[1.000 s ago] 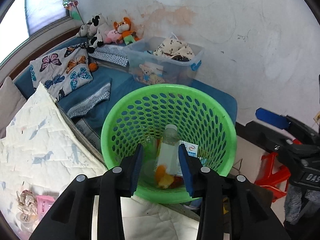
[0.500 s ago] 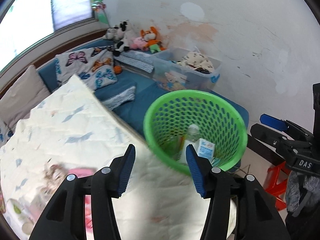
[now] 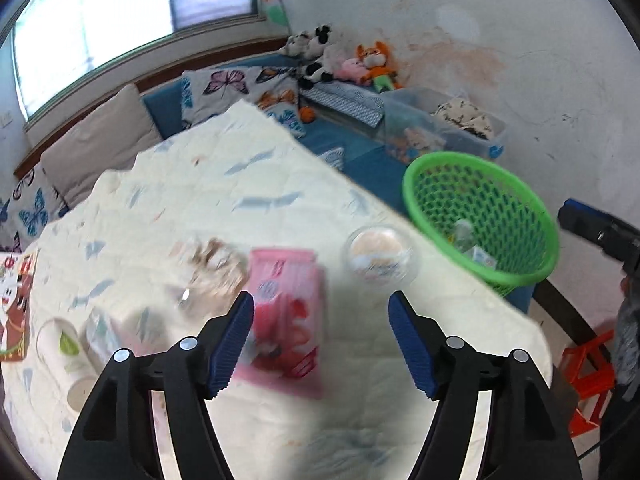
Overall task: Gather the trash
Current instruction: 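Move both tools back to the table and grasp the pink wrapper with the left tool, then grasp the round yogurt cup with the right tool while the left tool holds the wrapper, then drop the yogurt cup and pink wrapper into the green basket, opening both tools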
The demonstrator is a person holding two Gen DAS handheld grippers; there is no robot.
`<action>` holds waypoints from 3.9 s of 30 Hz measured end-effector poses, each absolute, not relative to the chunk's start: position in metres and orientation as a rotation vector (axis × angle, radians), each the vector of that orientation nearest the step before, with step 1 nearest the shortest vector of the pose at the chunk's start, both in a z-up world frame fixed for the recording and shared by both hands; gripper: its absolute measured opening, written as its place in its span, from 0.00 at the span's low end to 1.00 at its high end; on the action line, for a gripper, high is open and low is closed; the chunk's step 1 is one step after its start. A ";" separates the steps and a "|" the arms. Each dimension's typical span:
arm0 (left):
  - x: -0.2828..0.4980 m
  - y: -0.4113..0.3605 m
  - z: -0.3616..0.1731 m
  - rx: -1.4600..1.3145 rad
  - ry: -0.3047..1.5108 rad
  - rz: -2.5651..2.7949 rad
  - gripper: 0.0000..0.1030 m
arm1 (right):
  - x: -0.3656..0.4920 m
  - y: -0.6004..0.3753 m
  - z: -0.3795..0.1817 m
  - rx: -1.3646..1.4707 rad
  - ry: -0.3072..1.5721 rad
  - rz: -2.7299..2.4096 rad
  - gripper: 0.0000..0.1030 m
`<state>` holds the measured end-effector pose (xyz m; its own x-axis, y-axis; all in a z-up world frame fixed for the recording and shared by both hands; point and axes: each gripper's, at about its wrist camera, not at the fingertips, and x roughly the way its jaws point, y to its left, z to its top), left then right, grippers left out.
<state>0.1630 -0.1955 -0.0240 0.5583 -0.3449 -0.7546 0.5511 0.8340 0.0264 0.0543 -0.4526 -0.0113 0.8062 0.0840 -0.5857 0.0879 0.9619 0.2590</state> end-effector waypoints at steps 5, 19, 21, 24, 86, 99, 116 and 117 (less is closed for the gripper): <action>0.170 -0.181 -0.044 0.286 0.857 -0.505 0.72 | 0.063 -0.439 -0.015 0.271 0.654 0.025 0.80; 0.195 -0.190 -0.079 0.328 0.922 -0.461 0.77 | 0.077 -0.412 -0.032 0.230 0.715 0.076 0.80; 0.199 -0.192 -0.084 0.338 0.929 -0.453 0.77 | 0.079 -0.410 -0.034 0.225 0.724 0.078 0.80; 0.202 -0.194 -0.088 0.333 0.940 -0.448 0.73 | 0.081 -0.408 -0.038 0.221 0.735 0.082 0.80; 0.163 -0.125 -0.024 0.163 0.816 -0.470 0.45 | 0.171 -0.342 -0.081 0.070 0.866 0.147 0.65; 0.158 -0.157 -0.017 0.176 0.801 -0.528 0.45 | 0.125 -0.380 -0.046 0.108 0.776 0.095 0.65; 0.159 -0.227 -0.004 0.230 0.792 -0.617 0.45 | 0.092 -0.468 -0.042 0.184 0.761 -0.089 0.65; 0.159 -0.229 -0.003 0.234 0.791 -0.620 0.45 | 0.092 -0.472 -0.043 0.189 0.764 -0.097 0.65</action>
<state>0.1588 -0.2295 -0.0032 0.5386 -0.4311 -0.7239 0.6001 0.7994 -0.0295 0.0920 -0.4720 -0.0432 0.7185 -0.0190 -0.6953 0.1559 0.9786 0.1343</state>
